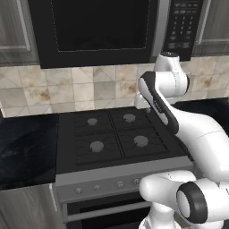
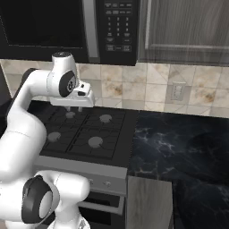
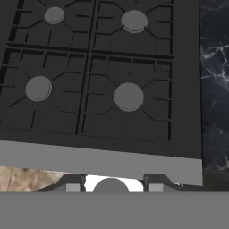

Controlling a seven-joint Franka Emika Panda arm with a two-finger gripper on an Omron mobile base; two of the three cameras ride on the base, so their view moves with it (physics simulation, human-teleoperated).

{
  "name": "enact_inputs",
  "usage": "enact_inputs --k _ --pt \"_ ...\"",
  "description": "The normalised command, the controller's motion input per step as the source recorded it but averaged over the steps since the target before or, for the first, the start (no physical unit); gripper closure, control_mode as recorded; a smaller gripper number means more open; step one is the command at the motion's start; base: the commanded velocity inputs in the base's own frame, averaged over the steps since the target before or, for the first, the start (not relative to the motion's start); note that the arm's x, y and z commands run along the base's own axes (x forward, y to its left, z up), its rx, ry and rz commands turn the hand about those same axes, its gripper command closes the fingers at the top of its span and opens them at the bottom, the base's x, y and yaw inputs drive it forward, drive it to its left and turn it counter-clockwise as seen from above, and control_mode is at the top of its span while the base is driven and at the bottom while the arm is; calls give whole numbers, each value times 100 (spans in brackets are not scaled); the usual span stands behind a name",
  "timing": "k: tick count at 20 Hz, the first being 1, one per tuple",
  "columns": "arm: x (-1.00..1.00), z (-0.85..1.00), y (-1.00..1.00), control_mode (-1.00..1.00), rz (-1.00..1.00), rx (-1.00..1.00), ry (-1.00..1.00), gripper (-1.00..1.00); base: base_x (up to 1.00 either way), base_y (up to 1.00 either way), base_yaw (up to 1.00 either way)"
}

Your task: Retrieve the reheated potato from the microwave, then place the potato, cheese, and condiment on the cutting board.

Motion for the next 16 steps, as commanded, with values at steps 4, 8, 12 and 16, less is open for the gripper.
enact_inputs --k 4,8,12,16 --pt "-17 0 0 -100 1 0 -13 -100 0 0 0" --pt "-33 0 -4 -100 0 0 -22 -100 0 0 0" --pt "-11 18 -3 -100 0 6 -14 -100 0 0 0" --pt "-4 41 -4 -100 0 4 -15 -100 0 0 0"
